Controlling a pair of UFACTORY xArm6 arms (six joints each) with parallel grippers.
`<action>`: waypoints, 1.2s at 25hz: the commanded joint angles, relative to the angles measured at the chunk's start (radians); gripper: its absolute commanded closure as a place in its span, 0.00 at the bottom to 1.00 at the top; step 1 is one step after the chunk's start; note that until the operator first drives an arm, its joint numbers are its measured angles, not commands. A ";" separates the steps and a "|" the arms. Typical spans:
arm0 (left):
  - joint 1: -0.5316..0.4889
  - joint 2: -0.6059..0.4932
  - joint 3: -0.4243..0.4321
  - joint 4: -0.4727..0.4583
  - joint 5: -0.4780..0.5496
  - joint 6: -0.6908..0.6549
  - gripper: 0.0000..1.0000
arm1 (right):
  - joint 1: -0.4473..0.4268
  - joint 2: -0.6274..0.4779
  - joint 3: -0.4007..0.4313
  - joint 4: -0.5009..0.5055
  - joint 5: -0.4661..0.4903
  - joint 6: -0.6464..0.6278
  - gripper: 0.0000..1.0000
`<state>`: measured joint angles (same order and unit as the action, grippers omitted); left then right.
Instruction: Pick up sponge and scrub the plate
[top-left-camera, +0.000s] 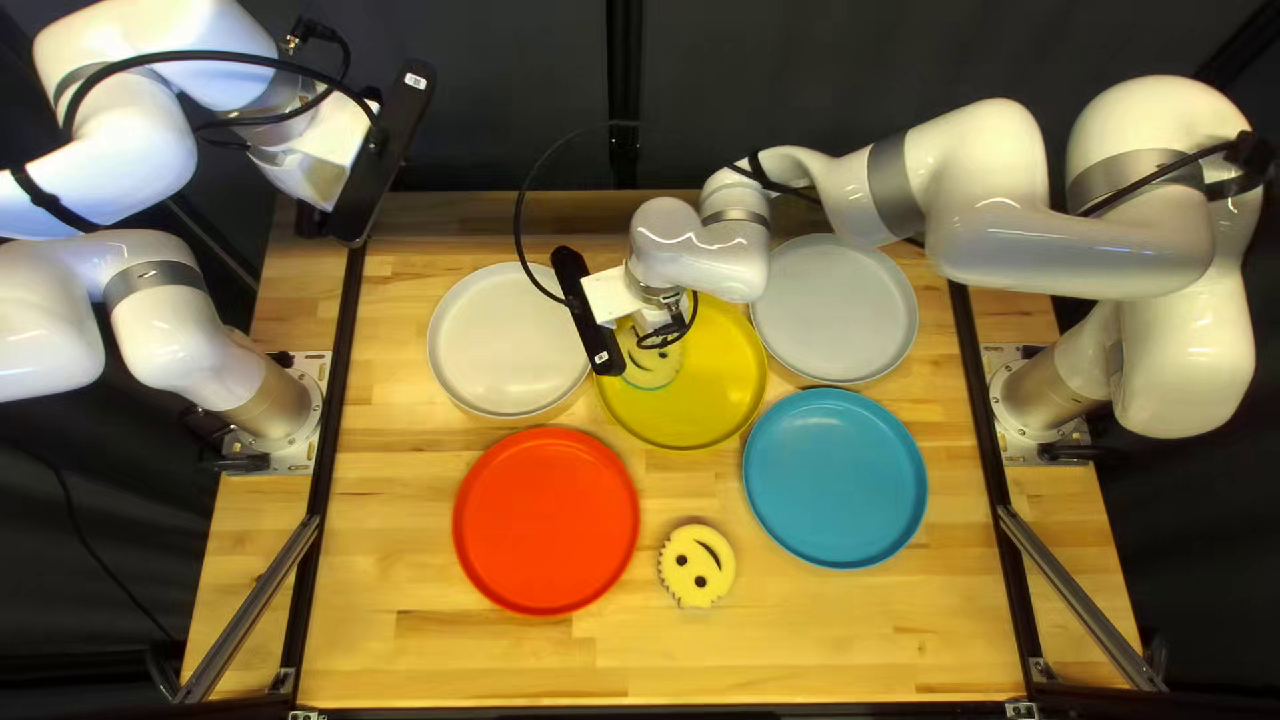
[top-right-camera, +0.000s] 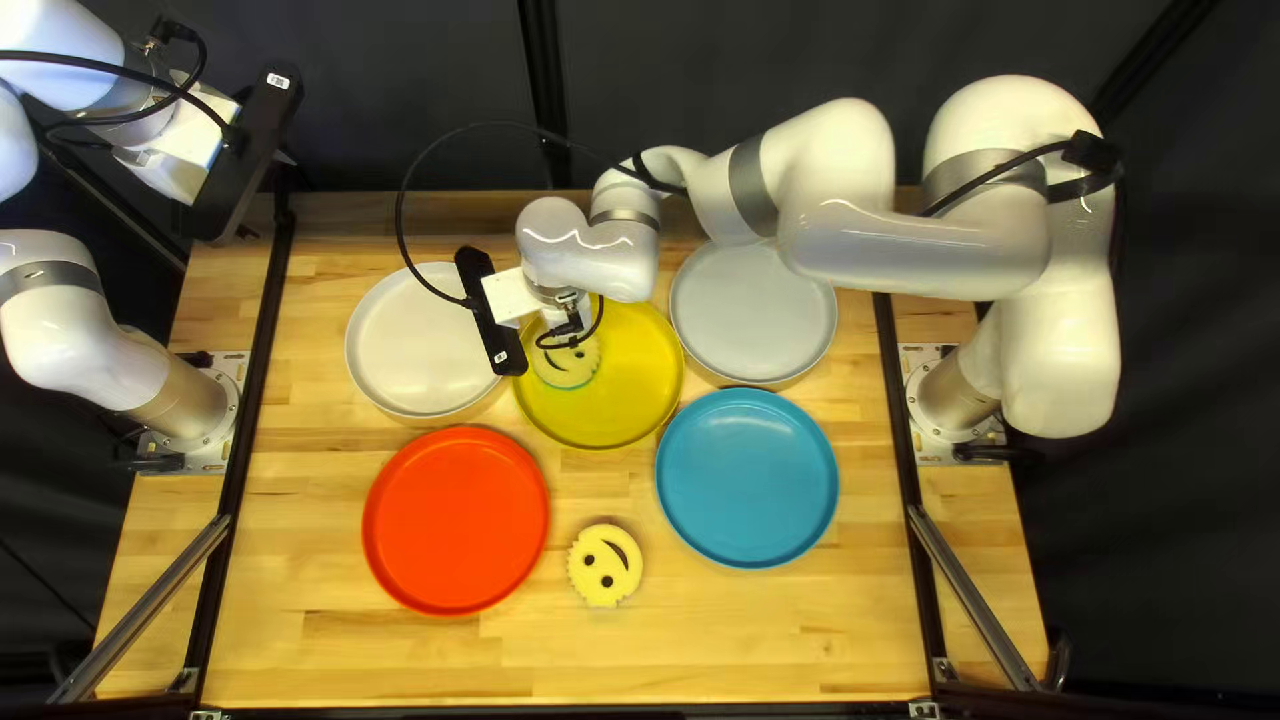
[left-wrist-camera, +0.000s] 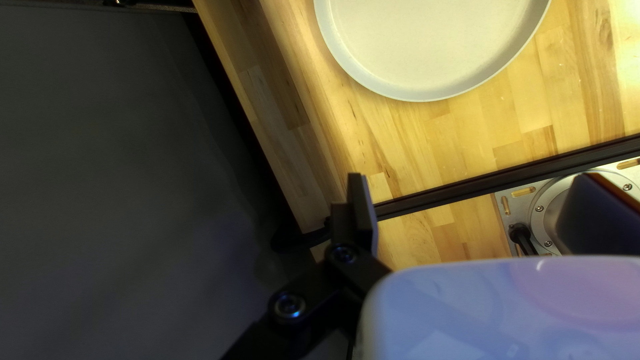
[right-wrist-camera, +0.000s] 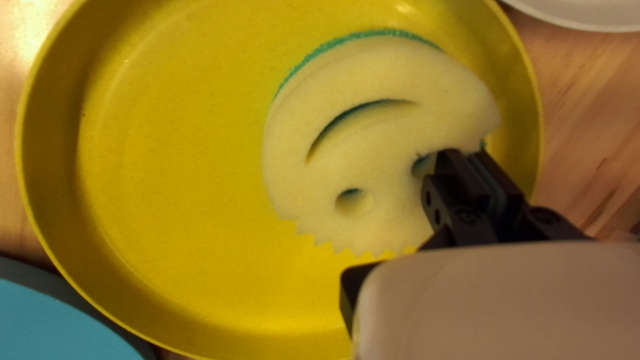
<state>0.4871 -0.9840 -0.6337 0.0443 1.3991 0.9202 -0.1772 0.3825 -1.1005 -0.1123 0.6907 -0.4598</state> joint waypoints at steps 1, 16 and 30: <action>0.000 0.000 0.000 0.000 0.000 0.000 0.00 | -0.017 -0.084 0.108 -0.001 -0.020 0.009 1.00; 0.000 0.000 0.000 0.000 0.000 0.000 0.00 | -0.045 -0.131 0.149 0.013 -0.017 0.012 1.00; 0.000 0.000 0.000 0.000 0.000 0.000 0.00 | -0.036 0.017 -0.050 0.032 0.005 -0.038 1.00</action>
<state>0.4871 -0.9840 -0.6337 0.0443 1.3991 0.9202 -0.2121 0.3760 -1.1220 -0.0864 0.6957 -0.4803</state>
